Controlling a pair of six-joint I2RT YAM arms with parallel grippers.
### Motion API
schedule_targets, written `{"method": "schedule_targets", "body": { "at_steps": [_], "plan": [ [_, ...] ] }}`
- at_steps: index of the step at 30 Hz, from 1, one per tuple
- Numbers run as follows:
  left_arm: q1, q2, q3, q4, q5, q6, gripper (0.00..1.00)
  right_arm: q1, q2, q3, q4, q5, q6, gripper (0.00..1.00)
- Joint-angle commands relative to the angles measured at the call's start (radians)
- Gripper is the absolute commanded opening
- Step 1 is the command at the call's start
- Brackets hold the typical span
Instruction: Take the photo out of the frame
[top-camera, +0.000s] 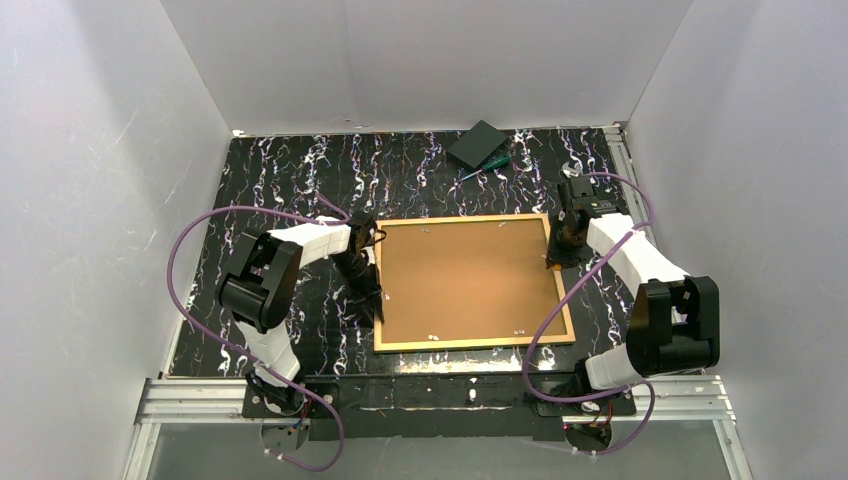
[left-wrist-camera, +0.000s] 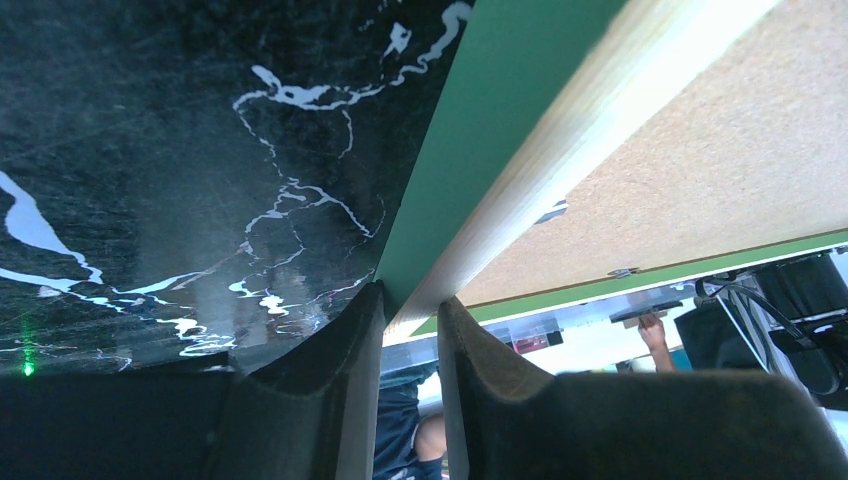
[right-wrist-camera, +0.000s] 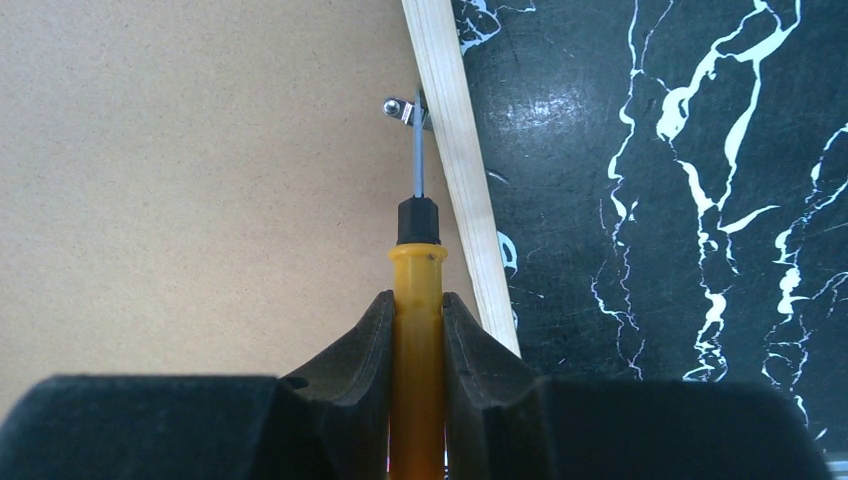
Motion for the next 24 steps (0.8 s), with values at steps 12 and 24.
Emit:
{"method": "schedule_targets", "body": {
  "at_steps": [12, 24],
  "plan": [
    [0.002, 0.028, -0.013, -0.119, 0.017, -0.038, 0.00, 0.000, 0.058, 0.081, -0.099, 0.023, -0.010, 0.01],
    [0.002, 0.026, -0.018, -0.115, 0.022, -0.042, 0.00, 0.000, 0.007, 0.023, -0.098, -0.080, 0.024, 0.01]
  ]
}}
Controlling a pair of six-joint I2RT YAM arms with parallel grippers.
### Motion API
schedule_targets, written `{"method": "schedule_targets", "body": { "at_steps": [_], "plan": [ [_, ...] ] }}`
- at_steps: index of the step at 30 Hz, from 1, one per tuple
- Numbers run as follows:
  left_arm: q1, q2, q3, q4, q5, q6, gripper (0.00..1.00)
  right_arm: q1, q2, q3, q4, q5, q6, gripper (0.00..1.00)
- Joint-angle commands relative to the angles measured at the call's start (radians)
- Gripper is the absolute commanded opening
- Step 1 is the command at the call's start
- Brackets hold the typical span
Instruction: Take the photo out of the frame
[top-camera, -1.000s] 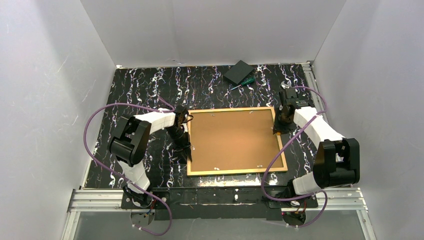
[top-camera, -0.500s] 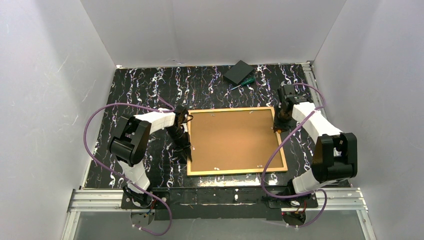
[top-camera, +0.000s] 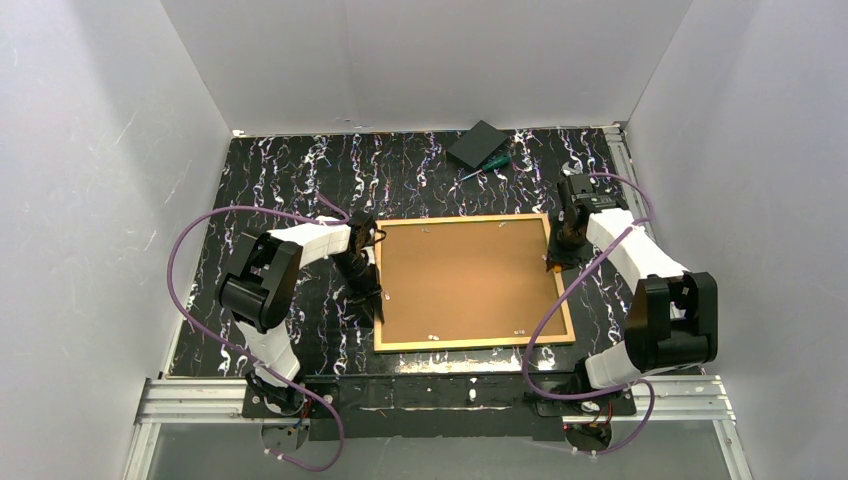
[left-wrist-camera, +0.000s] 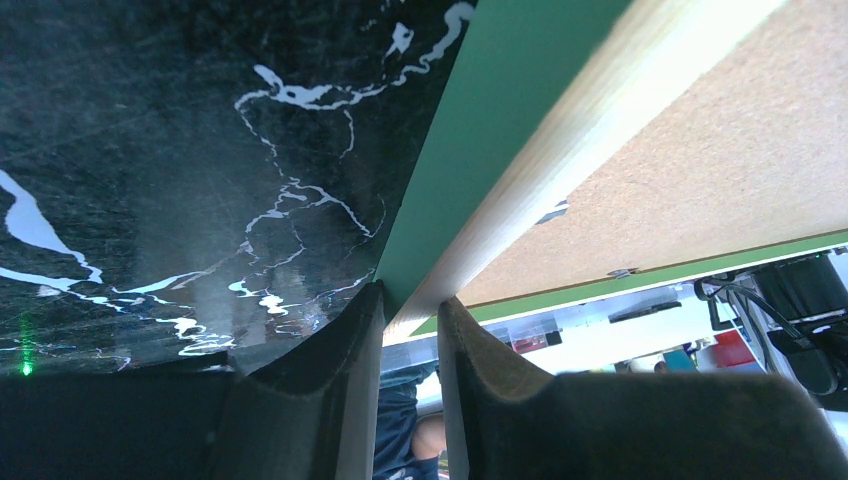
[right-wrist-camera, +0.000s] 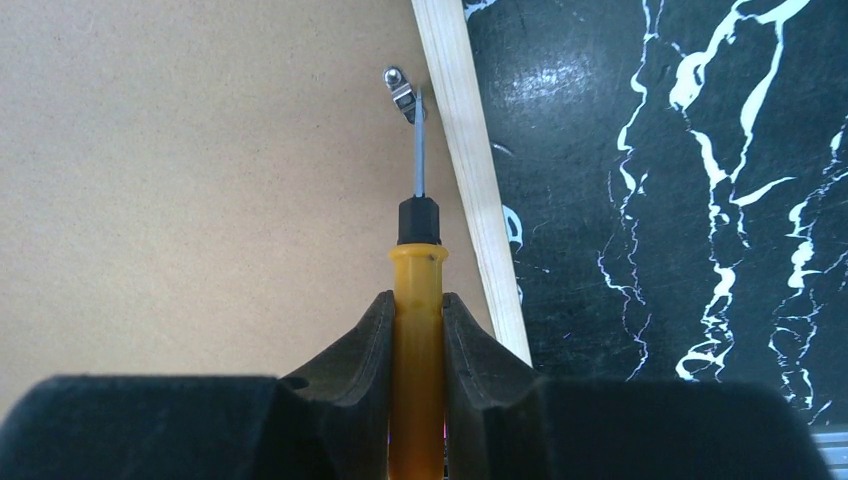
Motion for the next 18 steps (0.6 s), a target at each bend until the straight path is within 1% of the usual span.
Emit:
{"method": "schedule_targets", "body": {
  "at_steps": [1, 8, 10, 14, 16, 18],
  "plan": [
    [0.002, 0.025, -0.019, -0.114, 0.020, -0.039, 0.00, -0.002, -0.022, -0.027, -0.016, -0.072, 0.018, 0.01],
    [0.002, 0.023, -0.021, -0.111, 0.023, -0.041, 0.00, -0.001, -0.069, -0.039, 0.000, -0.089, 0.022, 0.01],
    [0.002, 0.025, -0.022, -0.110, 0.025, -0.042, 0.00, 0.006, -0.120, -0.033, -0.018, -0.114, 0.039, 0.01],
    [0.002, 0.024, -0.023, -0.108, 0.023, -0.042, 0.00, 0.056, -0.266, -0.031, -0.095, -0.036, 0.102, 0.01],
    [0.002, 0.029, -0.022, -0.106, 0.026, -0.045, 0.00, 0.076, -0.342, -0.067, -0.097, -0.068, 0.133, 0.01],
    [0.002, 0.036, -0.022, -0.101, 0.035, -0.049, 0.00, 0.098, -0.405, -0.122, -0.056, -0.149, 0.162, 0.01]
  ]
}}
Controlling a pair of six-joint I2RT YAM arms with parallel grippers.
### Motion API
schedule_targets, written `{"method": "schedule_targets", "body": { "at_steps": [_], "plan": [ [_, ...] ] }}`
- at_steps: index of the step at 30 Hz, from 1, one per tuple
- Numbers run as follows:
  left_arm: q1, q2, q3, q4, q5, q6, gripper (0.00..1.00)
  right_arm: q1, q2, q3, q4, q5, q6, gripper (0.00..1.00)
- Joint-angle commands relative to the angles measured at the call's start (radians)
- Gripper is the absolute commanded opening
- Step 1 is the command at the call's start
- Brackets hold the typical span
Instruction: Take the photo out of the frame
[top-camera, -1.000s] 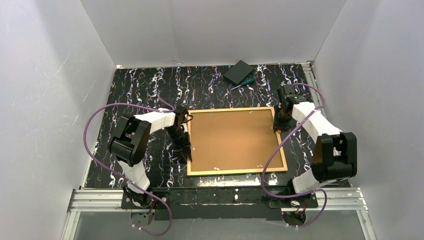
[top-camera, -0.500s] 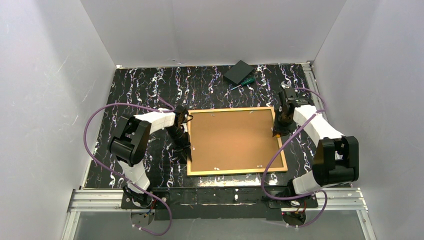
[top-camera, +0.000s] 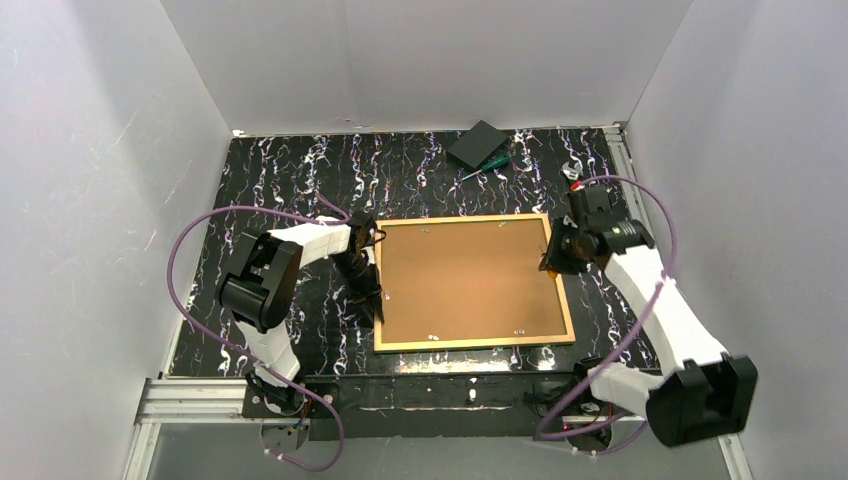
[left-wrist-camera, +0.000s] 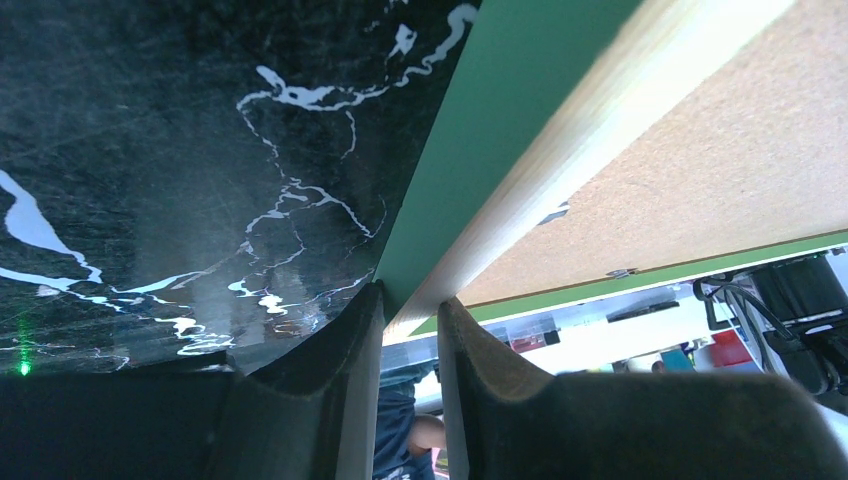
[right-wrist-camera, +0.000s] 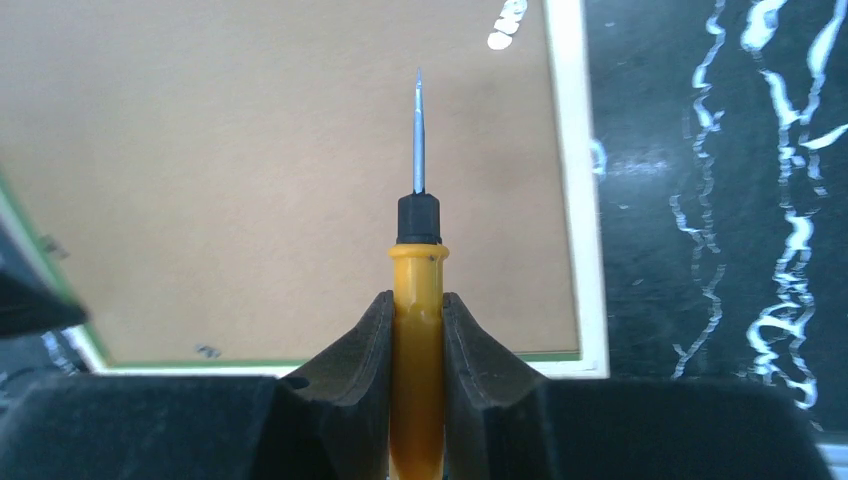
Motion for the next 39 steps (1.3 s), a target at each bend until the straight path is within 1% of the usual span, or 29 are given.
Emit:
{"method": "schedule_targets", "body": {
  "at_steps": [1, 4, 8, 12, 21, 30, 39],
  "plan": [
    [0.002, 0.038, -0.020, -0.100, 0.035, -0.047, 0.00, 0.051, -0.144, -0.102, 0.014, -0.111, 0.091, 0.01],
    [0.002, 0.038, -0.025, -0.101, 0.032, -0.046, 0.00, 0.083, -0.206, -0.196, 0.068, -0.167, 0.133, 0.01],
    [0.000, 0.030, -0.036, -0.089, 0.036, -0.053, 0.00, 0.091, -0.242, -0.247, 0.092, -0.194, 0.152, 0.01],
    [-0.001, 0.033, -0.045, -0.075, 0.047, -0.058, 0.00, 0.097, -0.258, -0.250, 0.091, -0.210, 0.152, 0.01],
    [-0.004, 0.043, -0.049, -0.066, 0.062, -0.056, 0.00, 0.101, -0.321, -0.245, 0.052, -0.164, 0.159, 0.01],
    [-0.021, 0.044, -0.051, -0.045, 0.082, -0.065, 0.00, 0.100, -0.369, -0.234, 0.032, -0.170, 0.179, 0.01],
    [-0.058, 0.068, 0.031, -0.040, 0.110, -0.104, 0.00, 0.129, -0.376, -0.257, 0.073, -0.203, 0.216, 0.01]
  ]
}}
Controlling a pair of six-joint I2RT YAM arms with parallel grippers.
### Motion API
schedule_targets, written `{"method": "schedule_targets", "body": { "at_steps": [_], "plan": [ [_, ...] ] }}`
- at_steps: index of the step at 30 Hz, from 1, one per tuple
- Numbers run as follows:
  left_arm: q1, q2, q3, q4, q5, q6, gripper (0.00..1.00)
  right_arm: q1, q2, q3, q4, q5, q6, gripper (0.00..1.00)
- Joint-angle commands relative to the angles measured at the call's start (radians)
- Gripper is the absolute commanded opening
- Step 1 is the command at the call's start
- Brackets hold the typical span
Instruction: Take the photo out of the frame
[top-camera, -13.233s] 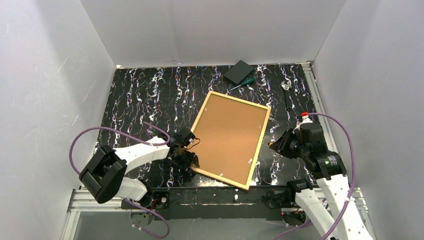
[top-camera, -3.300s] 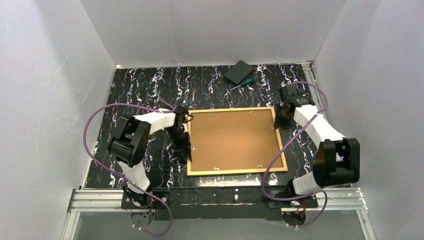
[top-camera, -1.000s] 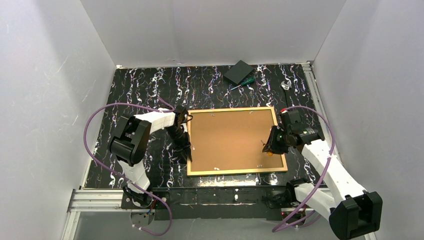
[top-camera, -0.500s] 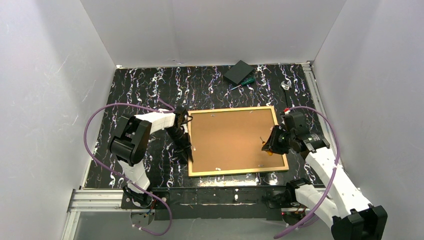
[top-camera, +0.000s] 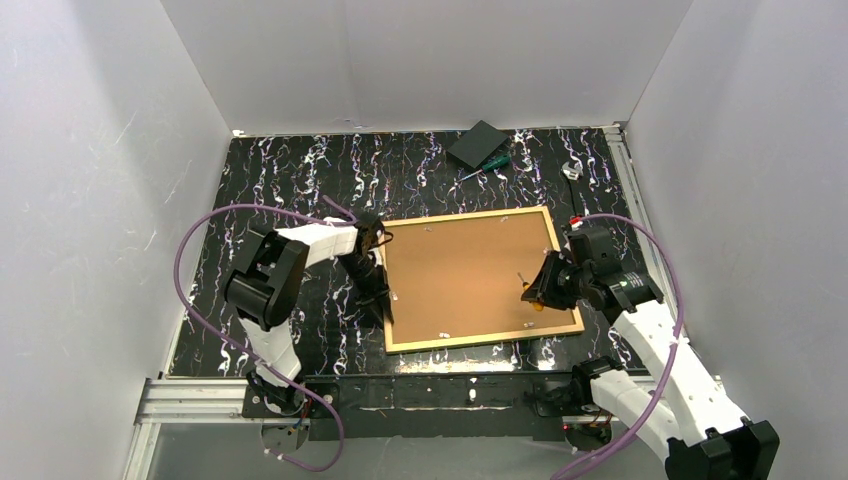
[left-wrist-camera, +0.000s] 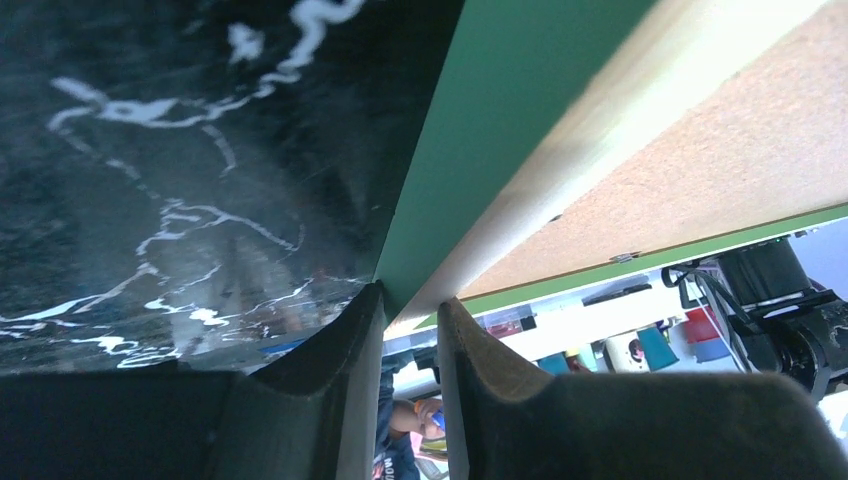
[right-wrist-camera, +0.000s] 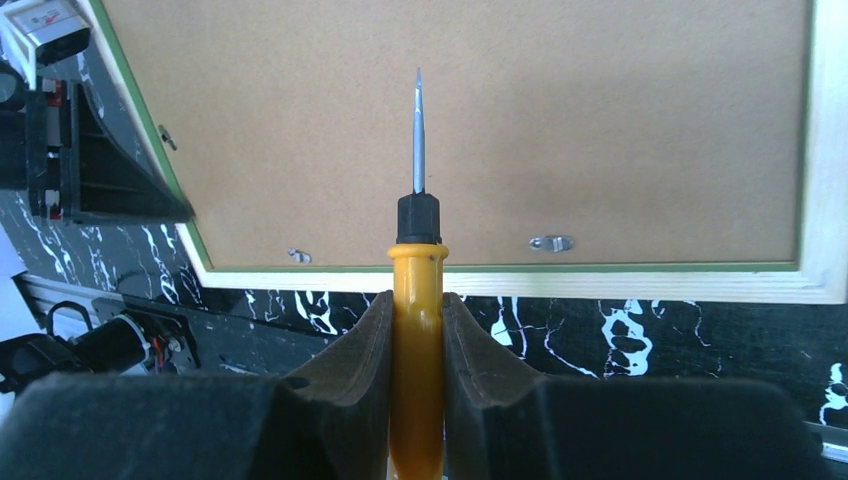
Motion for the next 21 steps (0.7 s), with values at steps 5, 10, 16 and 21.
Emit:
{"method": "schedule_targets", "body": {
  "at_steps": [5, 10, 16, 21],
  "plan": [
    [-0.038, 0.068, 0.080, -0.095, 0.050, -0.050, 0.00, 0.027, -0.029, 0.000, 0.020, -0.003, 0.043, 0.01],
    [-0.034, 0.037, 0.098, -0.138, 0.031, -0.019, 0.20, 0.028, -0.056, 0.011, 0.008, 0.062, 0.047, 0.01],
    [-0.016, -0.034, 0.128, -0.173, 0.013, 0.011, 0.48, 0.008, -0.025, 0.057, -0.042, 0.204, 0.030, 0.01],
    [-0.005, -0.089, 0.147, -0.163, -0.004, 0.055, 0.60, -0.147, 0.029, 0.083, -0.020, 0.181, -0.040, 0.01]
  ]
}}
